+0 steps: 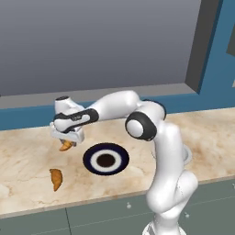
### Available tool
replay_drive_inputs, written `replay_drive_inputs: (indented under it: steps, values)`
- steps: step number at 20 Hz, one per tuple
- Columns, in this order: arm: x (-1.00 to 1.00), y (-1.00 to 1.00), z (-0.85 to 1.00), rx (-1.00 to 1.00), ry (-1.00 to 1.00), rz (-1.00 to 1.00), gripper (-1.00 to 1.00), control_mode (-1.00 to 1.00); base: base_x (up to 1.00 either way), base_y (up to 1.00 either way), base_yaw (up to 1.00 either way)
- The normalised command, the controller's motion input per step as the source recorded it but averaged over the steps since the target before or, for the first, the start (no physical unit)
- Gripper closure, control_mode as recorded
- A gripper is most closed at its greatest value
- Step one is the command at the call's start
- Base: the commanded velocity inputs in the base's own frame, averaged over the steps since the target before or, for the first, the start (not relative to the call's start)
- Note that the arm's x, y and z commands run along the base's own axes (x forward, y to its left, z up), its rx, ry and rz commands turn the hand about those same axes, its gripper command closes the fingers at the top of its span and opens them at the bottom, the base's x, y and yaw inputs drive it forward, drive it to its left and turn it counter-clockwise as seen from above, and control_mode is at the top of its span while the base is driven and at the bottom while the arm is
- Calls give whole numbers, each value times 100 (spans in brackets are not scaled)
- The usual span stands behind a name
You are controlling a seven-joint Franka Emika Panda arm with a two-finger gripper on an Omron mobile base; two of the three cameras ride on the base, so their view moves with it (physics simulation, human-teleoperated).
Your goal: Place the pastries on the plates.
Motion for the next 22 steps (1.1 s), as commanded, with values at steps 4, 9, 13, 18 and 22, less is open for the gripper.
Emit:
replay_drive_inputs:
  steps: [4, 9, 13, 18, 22]
  values:
    - [-8, -79, 22, 0, 0, -3, 100, -100, 0, 0, 0]
    - [-23, -62, 36, 0, 0, -5, 100, -100, 0, 0, 0]
    - [-6, -70, 22, 0, 4, -8, 100, -100, 0, 0, 0]
    - [-5, -75, 11, 0, 2, -9, 100, -100, 0, 0, 0]
    - [0, -82, 0, 0, 0, -2, 100, -100, 0, 0, 0]
